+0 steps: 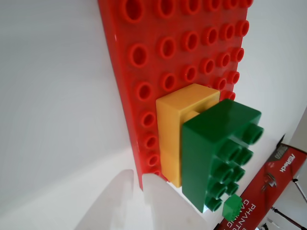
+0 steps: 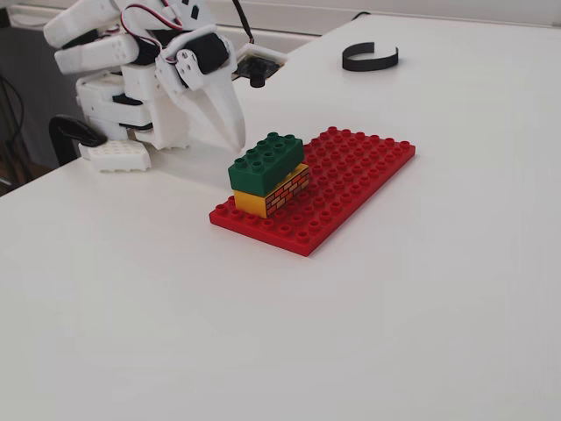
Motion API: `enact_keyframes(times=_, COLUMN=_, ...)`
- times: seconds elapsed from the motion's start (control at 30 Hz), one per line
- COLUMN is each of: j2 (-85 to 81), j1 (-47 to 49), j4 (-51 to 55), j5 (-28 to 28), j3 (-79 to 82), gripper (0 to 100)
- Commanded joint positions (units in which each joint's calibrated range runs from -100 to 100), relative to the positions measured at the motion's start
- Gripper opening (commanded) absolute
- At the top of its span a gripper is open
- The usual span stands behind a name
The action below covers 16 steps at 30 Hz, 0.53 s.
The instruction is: Grab the loose lego brick and stack it on top of the fixed one.
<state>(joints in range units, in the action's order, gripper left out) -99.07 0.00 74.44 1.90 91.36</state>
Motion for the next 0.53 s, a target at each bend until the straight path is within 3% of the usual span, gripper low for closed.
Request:
enact_keyframes(times=0.0, j2=0.08, j1=-0.22, j4=0.15, j5=0.25, j3=1.40, gripper=1)
enact_keyframes(times=0.5, j2=0.08, j1=-0.74, j4=0.15, j5=0.61, j3=1.40, gripper=1)
